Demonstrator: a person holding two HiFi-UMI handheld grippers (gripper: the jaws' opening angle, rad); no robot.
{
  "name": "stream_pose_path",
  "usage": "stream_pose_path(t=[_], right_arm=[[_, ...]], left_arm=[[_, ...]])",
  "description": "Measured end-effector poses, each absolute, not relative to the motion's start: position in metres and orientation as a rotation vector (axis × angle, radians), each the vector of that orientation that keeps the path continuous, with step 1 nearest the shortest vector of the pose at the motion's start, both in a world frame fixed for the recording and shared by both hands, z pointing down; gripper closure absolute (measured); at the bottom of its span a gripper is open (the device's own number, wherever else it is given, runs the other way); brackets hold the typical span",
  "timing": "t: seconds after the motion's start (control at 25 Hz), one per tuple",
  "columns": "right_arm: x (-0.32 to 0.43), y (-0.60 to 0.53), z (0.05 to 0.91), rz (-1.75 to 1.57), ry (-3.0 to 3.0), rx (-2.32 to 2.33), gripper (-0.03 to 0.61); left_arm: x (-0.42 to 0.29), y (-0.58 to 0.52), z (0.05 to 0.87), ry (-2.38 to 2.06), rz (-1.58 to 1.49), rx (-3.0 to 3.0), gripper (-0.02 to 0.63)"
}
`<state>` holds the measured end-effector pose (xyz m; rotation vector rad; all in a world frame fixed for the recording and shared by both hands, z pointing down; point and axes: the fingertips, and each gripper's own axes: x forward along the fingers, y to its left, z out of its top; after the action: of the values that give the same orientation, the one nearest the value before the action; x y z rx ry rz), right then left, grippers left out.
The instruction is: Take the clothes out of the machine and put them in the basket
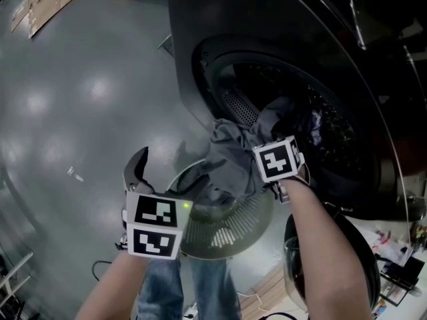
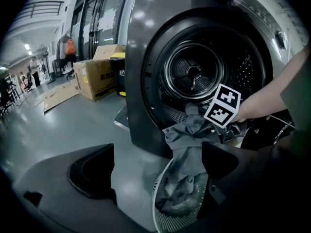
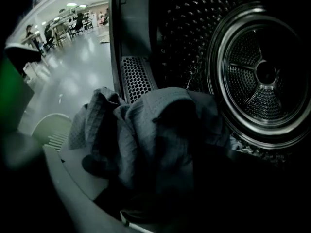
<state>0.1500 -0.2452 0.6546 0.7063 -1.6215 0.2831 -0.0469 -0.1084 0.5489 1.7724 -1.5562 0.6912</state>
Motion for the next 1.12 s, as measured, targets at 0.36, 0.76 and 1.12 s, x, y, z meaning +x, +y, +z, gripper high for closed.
stream_pose_path(t=[0.36, 0.76, 1.12], right_arm=[[0.132, -0.228, 0.593, 0.089, -1.707, 0.784, 0.508], [0.124, -0.161, 0.545, 0.245, -1.826, 0.781, 0.508], [0.110, -0.077, 0.513, 0.448, -1.892, 0.741, 0.508]], left_arm=[[-0.049, -0.097, 0.522, -1.543, 0.705, 1.801, 0.048], [-0.058, -0.082, 0.493, -1.568, 0.699, 1.815, 0.048], [-0.053, -0.059, 0.476, -1.571, 0.691, 1.821, 0.048]])
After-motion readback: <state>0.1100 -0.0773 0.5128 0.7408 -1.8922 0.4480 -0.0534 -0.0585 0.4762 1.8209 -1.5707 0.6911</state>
